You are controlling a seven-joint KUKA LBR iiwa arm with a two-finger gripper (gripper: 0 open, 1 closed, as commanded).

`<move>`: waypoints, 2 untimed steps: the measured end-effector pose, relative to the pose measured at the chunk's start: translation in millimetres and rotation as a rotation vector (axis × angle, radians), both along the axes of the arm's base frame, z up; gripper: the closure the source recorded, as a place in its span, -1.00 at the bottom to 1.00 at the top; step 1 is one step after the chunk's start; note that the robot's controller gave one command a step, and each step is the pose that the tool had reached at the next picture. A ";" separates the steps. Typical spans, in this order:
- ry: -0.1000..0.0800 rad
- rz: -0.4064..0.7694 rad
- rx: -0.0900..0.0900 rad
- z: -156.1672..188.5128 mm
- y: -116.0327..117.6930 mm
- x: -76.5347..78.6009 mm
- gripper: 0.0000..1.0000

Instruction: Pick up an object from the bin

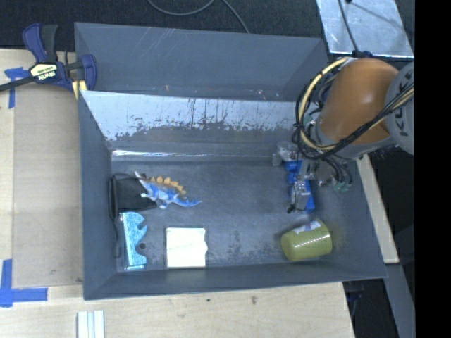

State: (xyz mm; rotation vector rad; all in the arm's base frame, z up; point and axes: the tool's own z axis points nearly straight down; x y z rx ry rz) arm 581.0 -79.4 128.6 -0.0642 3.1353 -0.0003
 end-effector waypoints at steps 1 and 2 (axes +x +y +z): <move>0.001 0.365 -0.003 -30.4 -23.2 9.2 -1.00; -0.002 0.796 -0.006 -12.5 -45.5 23.7 -1.00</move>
Offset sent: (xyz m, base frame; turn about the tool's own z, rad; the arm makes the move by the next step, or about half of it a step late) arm 0.0292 -0.0567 -0.0043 -0.8549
